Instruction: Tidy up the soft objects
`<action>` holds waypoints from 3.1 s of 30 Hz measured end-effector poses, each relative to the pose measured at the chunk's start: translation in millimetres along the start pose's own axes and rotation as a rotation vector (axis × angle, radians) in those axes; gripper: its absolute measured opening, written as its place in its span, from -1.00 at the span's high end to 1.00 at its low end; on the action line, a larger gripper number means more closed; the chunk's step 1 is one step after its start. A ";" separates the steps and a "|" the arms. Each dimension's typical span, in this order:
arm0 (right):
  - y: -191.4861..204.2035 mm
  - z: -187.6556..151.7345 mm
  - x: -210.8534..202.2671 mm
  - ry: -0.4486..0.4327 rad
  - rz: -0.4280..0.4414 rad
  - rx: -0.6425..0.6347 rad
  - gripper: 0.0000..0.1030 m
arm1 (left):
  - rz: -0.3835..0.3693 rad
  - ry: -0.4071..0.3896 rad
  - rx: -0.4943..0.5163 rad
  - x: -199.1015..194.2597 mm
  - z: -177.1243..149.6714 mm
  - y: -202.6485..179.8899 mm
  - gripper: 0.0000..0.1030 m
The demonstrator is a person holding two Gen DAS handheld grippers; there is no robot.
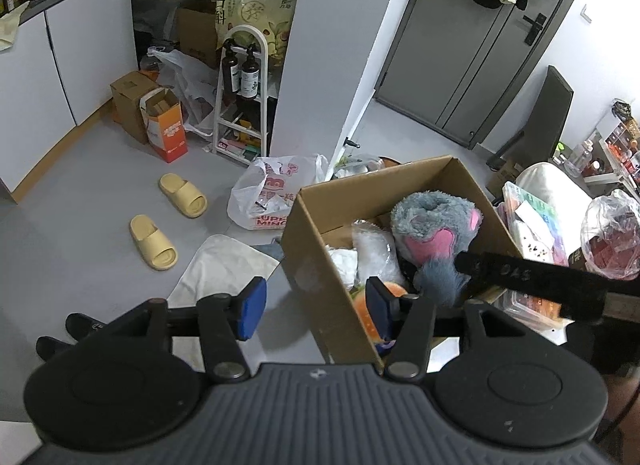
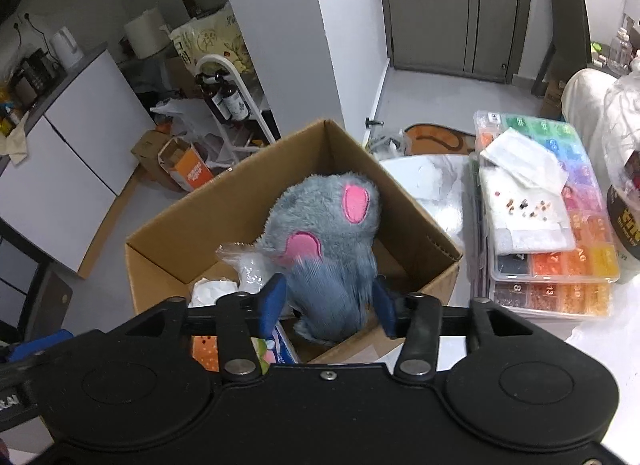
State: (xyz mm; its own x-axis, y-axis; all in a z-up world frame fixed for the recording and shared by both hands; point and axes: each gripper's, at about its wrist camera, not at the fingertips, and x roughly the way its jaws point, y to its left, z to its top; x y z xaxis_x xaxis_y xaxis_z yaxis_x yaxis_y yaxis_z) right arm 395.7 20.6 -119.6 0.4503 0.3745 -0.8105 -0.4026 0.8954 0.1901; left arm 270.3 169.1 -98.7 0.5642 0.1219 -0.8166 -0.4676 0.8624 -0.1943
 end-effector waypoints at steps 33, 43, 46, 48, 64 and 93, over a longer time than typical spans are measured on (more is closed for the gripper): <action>-50.4 -37.4 -147.9 -0.147 0.001 0.098 -1.00 | -0.013 -0.063 0.177 -78.8 -15.3 -50.0 -0.92; -71.8 -69.9 -182.4 -0.203 -0.029 0.209 -1.00 | -0.037 -0.087 0.225 -109.9 -29.2 -63.9 -0.99; -78.1 -77.2 -192.9 -0.214 -0.036 0.233 -1.00 | -0.049 -0.098 0.239 -120.8 -32.6 -67.4 -0.99; -81.5 -80.9 -201.1 -0.228 -0.059 0.252 -1.00 | -0.054 -0.111 0.248 -127.2 -35.8 -68.9 -0.99; -82.1 -115.1 -256.7 -0.310 -0.096 0.226 -1.00 | -0.107 -0.200 0.316 -178.5 -68.5 -66.1 -0.99; -63.3 -186.5 -330.8 -0.375 -0.155 0.202 -1.00 | -0.138 -0.340 0.401 -270.0 -135.6 -56.0 -0.99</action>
State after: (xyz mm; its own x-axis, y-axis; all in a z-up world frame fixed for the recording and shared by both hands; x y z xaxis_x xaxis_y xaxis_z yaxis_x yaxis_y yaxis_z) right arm 123.7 -204.9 33.2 0.7655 0.2599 -0.5886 -0.1605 0.9630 0.2165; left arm 51.9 21.3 58.9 0.8213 0.0885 -0.5636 -0.1142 0.9934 -0.0103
